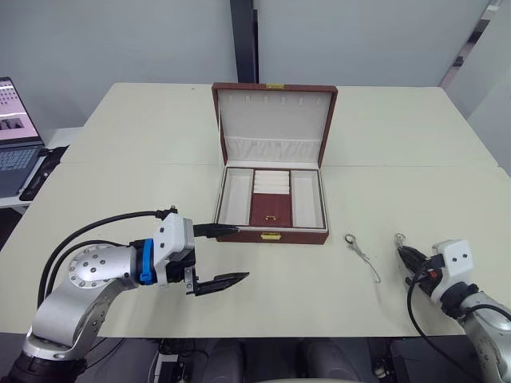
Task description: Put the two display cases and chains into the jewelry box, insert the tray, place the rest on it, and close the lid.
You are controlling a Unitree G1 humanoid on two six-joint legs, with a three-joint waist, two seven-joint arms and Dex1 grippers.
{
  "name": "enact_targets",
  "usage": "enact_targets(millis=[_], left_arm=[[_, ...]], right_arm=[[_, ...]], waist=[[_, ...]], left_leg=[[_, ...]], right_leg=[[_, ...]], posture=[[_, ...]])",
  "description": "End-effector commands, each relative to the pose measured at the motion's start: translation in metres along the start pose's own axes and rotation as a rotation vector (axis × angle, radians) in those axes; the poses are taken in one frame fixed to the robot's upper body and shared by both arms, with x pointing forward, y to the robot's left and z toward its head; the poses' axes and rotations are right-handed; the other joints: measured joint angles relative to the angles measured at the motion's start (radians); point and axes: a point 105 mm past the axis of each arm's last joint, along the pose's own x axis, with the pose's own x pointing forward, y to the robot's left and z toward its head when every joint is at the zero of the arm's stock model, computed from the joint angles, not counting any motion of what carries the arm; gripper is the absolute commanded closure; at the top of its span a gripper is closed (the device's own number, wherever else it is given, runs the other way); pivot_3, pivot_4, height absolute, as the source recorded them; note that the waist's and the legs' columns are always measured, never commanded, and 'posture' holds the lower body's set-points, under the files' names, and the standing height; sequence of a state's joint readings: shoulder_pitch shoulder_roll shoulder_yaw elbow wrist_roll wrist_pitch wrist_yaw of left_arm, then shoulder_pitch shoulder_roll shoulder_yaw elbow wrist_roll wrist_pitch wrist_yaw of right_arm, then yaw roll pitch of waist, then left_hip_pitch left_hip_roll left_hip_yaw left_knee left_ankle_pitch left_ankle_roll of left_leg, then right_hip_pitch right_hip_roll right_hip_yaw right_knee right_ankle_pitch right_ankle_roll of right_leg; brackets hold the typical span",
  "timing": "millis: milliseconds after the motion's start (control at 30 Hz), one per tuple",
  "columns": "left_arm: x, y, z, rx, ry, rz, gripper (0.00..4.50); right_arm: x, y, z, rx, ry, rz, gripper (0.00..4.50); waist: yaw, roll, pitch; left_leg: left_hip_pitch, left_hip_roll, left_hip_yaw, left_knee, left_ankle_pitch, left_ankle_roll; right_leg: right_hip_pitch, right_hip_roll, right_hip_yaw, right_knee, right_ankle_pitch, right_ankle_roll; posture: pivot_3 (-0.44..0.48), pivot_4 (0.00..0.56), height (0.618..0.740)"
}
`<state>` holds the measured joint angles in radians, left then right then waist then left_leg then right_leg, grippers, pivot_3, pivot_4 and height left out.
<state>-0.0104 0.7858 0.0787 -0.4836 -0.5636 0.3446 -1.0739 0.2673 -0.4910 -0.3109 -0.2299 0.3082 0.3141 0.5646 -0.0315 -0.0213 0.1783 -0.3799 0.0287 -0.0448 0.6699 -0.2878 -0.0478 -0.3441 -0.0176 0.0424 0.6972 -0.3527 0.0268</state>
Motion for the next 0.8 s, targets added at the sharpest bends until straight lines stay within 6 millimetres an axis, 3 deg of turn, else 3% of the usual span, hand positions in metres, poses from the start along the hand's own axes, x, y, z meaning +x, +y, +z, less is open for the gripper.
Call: enact_targets(millis=[33,533,800], left_arm=[[0.005,-0.001,0.008,0.022,-0.024,-0.011,0.00],[0.003,0.001,-0.002,-0.002,-0.029,-0.004,0.00],[0.002,0.002,-0.008,-0.023,-0.046,0.023,0.00]], right_arm=[[-0.002,0.006,-0.011,0.054,0.026,0.025,4.48],[-0.010,0.004,0.051,0.032,-0.176,0.111,4.48],[-0.011,0.013,0.088,-0.015,-0.256,0.177,4.48]], waist=[[0.000,0.000,0.000],[0.001,0.003,0.001],[0.001,0.003,0.001]], left_leg=[[0.000,0.000,0.000,0.000,0.000,0.000],[0.000,-0.001,0.001,-0.002,0.000,0.000],[0.000,-0.001,0.001,-0.003,0.000,0.000]], right_leg=[[0.000,0.000,0.000,0.000,0.000,0.000],[-0.001,0.000,0.001,-0.001,0.000,0.000],[-0.001,0.000,0.001,-0.001,0.000,0.000]], posture=[[0.000,0.150,0.740],[0.000,0.150,0.740],[0.000,0.150,0.740]])
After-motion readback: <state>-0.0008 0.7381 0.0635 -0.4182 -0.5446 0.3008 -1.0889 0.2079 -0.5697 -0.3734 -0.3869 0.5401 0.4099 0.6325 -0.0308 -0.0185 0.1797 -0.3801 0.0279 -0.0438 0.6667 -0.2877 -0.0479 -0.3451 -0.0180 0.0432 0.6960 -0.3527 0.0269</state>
